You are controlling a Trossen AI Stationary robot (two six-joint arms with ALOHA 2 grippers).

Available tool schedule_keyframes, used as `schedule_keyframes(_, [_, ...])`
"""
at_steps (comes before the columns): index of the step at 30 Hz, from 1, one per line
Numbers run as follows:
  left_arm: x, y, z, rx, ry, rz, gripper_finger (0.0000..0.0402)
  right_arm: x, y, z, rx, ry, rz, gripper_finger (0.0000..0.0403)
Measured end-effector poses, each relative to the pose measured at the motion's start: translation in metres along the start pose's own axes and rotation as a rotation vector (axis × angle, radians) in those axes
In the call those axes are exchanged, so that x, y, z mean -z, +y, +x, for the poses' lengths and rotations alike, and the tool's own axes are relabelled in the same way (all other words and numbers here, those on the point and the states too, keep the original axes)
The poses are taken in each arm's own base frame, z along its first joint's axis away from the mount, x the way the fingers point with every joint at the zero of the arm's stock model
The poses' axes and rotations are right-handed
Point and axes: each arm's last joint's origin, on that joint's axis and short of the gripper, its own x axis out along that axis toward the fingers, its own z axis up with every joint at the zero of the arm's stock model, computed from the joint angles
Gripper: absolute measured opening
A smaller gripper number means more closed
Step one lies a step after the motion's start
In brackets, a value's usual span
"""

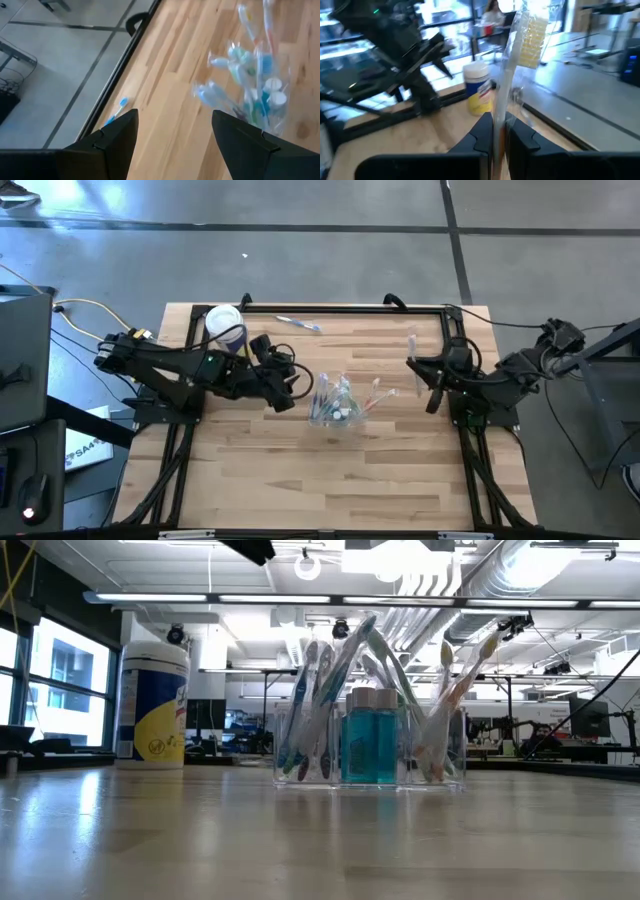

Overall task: Pick & Place toothbrushing station
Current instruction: Put the orange toothbrush into the transparent organizer

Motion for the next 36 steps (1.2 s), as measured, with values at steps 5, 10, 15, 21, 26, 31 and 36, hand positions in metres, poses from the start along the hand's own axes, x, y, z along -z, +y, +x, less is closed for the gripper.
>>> schedule_keyframes(5, [0.002, 0.001, 0.000, -0.003, 0.020, 0.017, 0.0250, 0.006, -0.001, -0.017, -0.008, 0.001, -0.002, 0.0019])
schedule_keyframes(10, [0.005, 0.000, 0.000, 0.014, 0.044, -0.025, 0.0250, 0.014, -0.017, -0.037, 0.032, -0.019, -0.017, 0.0019])
schedule_keyframes(15, [0.011, -0.001, 0.002, 0.022, 0.089, -0.095, 0.0250, 0.034, -0.025, -0.050, 0.036, -0.065, -0.041, 0.0019])
schedule_keyframes(21, [0.030, -0.007, 0.014, -0.004, 0.147, -0.130, 0.0250, 0.083, -0.020, -0.062, -0.079, -0.101, -0.086, 0.0019])
schedule_keyframes(26, [0.047, -0.013, 0.027, -0.045, 0.169, -0.153, 0.0250, 0.126, -0.030, -0.071, -0.198, -0.125, -0.037, 0.0019])
schedule_keyframes(31, [0.054, -0.017, 0.034, -0.044, 0.157, -0.185, 0.0250, 0.143, -0.033, -0.069, -0.207, -0.123, -0.020, 0.0019])
schedule_keyframes(36, [0.056, -0.022, 0.036, -0.028, 0.134, -0.211, 0.0250, 0.143, -0.028, -0.070, -0.205, -0.124, 0.000, 0.0019])
